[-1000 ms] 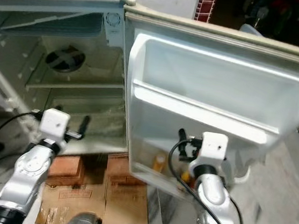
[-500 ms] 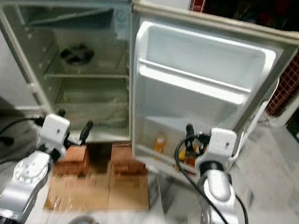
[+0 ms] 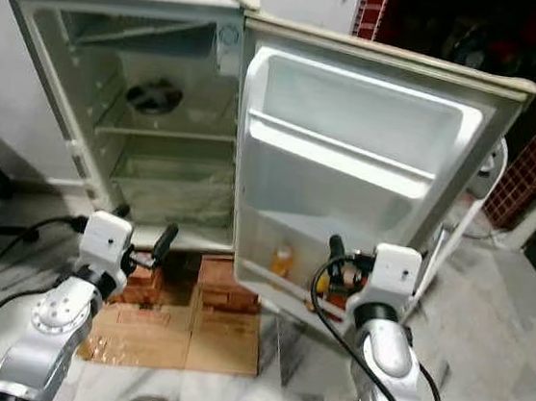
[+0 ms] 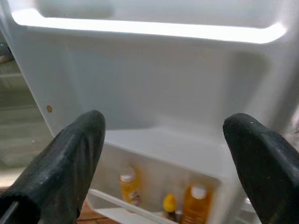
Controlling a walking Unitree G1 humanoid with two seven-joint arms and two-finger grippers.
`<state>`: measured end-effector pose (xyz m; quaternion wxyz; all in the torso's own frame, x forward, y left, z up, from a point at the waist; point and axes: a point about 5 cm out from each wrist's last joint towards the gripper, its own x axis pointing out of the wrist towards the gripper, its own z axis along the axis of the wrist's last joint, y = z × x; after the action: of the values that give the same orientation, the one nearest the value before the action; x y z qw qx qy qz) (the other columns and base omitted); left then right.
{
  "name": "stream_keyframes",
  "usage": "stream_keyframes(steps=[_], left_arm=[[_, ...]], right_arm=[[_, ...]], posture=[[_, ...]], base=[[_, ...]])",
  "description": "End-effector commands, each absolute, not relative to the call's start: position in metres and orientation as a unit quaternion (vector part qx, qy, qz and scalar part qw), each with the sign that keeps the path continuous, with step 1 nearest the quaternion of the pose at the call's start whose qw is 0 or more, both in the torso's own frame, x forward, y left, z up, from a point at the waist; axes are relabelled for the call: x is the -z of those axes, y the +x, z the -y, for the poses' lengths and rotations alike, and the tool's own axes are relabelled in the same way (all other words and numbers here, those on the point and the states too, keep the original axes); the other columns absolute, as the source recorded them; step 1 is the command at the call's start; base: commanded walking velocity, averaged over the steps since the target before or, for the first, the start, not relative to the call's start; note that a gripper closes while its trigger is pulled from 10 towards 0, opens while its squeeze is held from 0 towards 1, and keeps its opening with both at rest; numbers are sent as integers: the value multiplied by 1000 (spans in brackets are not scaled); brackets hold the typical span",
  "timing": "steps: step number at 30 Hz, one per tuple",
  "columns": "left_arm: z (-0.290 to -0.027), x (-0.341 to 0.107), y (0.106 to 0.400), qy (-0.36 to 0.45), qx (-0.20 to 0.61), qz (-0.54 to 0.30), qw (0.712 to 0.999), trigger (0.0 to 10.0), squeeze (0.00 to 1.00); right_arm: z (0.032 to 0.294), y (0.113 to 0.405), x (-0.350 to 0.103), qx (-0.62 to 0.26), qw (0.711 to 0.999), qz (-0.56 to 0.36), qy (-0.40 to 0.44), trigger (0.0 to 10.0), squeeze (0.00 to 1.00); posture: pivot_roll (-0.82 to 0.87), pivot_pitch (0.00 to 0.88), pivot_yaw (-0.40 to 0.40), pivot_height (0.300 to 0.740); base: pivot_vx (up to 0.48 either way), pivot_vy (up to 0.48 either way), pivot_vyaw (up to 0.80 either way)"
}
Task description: Restocking fridge
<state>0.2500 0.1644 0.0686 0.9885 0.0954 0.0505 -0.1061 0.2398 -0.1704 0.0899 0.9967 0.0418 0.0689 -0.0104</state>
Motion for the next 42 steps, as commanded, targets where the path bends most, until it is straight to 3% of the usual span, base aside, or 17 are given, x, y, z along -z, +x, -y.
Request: stream_keyframes(steps=[1, 10, 14, 16, 20, 32, 42], left_arm=[[-163, -73, 254, 95, 106, -42, 989, 10000, 0], [-160, -74, 257, 98, 102, -39, 989, 10000, 0], [-161, -74, 259, 94, 95, -37, 990, 10000, 0], [-160, -74, 259, 93, 96, -37, 990, 10000, 0], [-160, -74, 259, 95, 98, -36, 990, 10000, 0], [-161, -74, 260, 104, 83, -36, 991, 10000, 0], [-168, -71, 261, 117, 48, -49, 991, 10000, 0]], right_arm=[[176, 242, -95, 14, 998, -57, 36, 10000, 0], [176, 250, -96, -21, 997, -53, 48, 10000, 0], [158, 238, -83, -158, 979, -105, 77, 10000, 0], [157, 235, -80, -184, 974, -111, 75, 10000, 0], [160, 217, -62, -292, 938, -179, 48, 10000, 0], [182, 230, -53, -250, 949, -191, -11, 10000, 0], [194, 253, -59, -135, 978, -148, -54, 10000, 0]], posture=[[52, 0, -8, 740], [57, 0, -8, 740], [59, 0, -10, 740], [60, 0, -10, 740], [58, 0, -11, 740], [66, 0, -9, 740], [76, 0, -7, 740]], base=[[368, -304, 0], [291, -352, 0], [0, 0, 0], [0, 0, 0], [0, 0, 0], [0, -281, 0], [0, -480, 0]])
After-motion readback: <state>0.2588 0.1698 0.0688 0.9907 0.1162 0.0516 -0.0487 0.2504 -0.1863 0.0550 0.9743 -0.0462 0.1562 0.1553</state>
